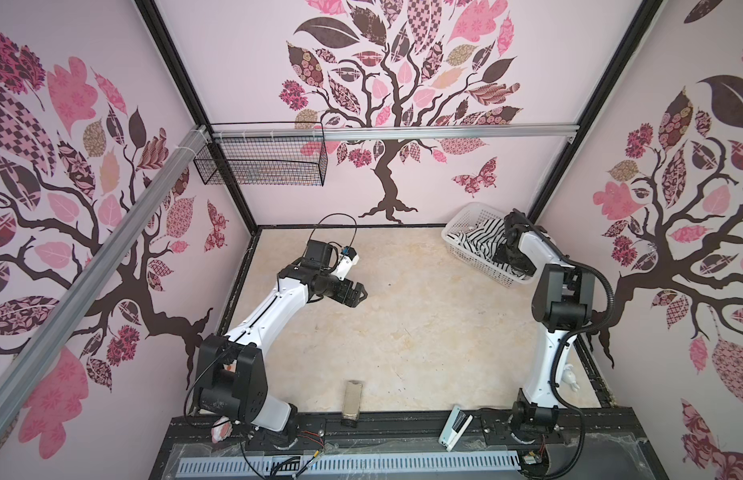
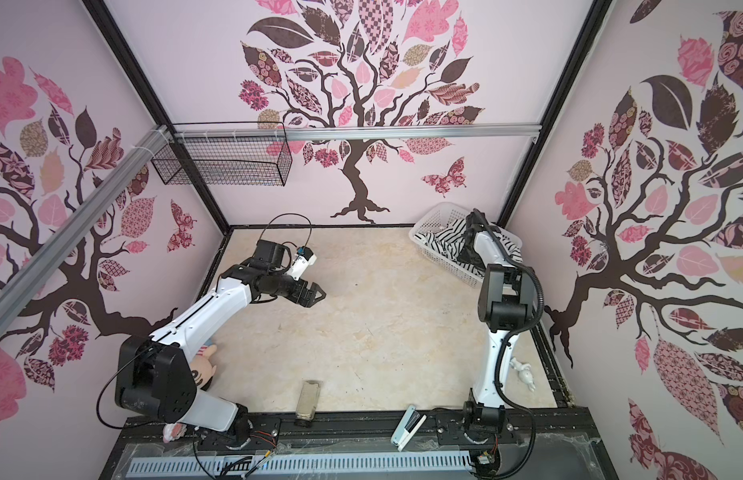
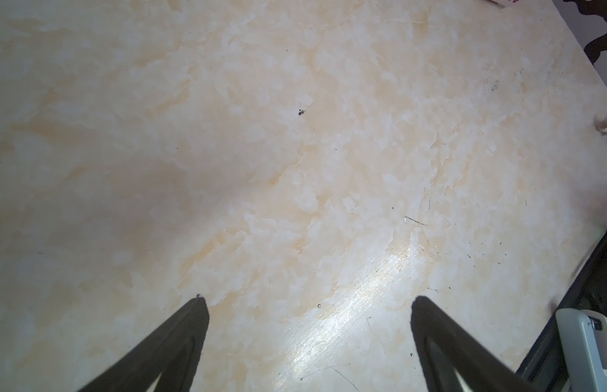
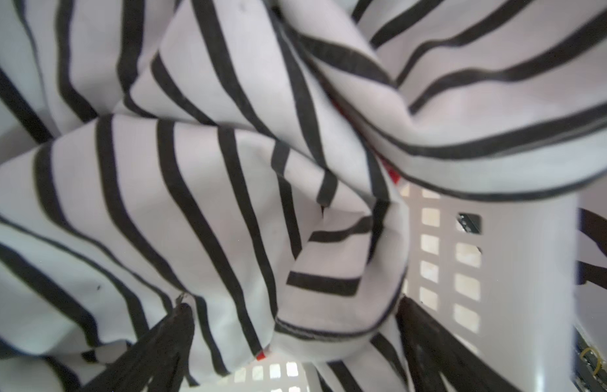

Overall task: Fold and stack the tank tops
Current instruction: 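Reach the right gripper into the basket while the left arm moves forward, then grasp the black-and-white striped tank top in the basket with the right gripper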

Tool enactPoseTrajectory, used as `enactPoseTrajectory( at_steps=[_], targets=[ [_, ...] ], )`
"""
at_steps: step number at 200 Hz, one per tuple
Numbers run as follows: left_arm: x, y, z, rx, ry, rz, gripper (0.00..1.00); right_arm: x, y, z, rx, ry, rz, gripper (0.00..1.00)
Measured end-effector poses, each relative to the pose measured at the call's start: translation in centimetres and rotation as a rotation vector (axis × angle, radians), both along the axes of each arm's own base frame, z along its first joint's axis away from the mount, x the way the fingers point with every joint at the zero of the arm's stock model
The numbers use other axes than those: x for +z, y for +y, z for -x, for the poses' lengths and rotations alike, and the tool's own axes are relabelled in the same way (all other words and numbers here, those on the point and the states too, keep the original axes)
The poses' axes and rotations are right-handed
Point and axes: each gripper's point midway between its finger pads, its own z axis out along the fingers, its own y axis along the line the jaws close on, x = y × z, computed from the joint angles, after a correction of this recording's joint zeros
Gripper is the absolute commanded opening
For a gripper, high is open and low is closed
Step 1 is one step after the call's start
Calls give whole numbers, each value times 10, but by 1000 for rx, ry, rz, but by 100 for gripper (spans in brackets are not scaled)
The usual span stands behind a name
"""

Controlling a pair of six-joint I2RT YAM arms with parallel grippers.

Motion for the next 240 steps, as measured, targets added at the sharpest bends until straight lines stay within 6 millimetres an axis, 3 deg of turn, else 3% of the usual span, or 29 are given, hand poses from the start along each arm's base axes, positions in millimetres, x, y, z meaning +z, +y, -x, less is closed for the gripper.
enactPoseTrajectory(
  at_steps=[11, 27, 53, 76, 96, 117, 152, 174, 191, 204, 226, 240],
  targets=[
    [0, 0, 0, 0, 1, 0, 97, -5, 0, 0, 1, 11, -2, 80],
    [-1, 0, 1, 1, 3, -1, 98, -8, 0, 1, 1, 18, -4, 58],
    [-1, 0, 1, 2, 4, 0, 98, -6, -2, 0, -8, 8, -4, 0],
    [-1, 0, 0, 2, 3, 0, 98, 2, -1, -1, -17, -18, -6, 0],
    [-1, 0, 0, 2, 1, 1, 98, 26, 1, 0, -16, -76, -13, 0],
    [-1, 0, -1, 4, -2, 1, 98, 71, 7, 1, -2, -181, -34, 0],
    [-2, 1, -2, 12, -4, -5, 98, 167, 20, 4, 42, -421, -74, 0],
    [-2, 1, -3, 15, -4, -6, 98, 198, 22, 4, 53, -494, -74, 0],
    [-2, 2, -3, 16, -5, -7, 98, 194, 23, 4, 55, -487, -79, 0],
    [-2, 2, -4, 17, -5, -8, 98, 174, 23, 6, 54, -450, -87, 1],
    [-2, 2, -4, 18, -5, -9, 98, 120, 24, 13, 48, -333, -103, 14],
    [-2, 2, -4, 18, -6, -9, 98, 82, 25, 18, 41, -250, -114, 28]
  ],
)
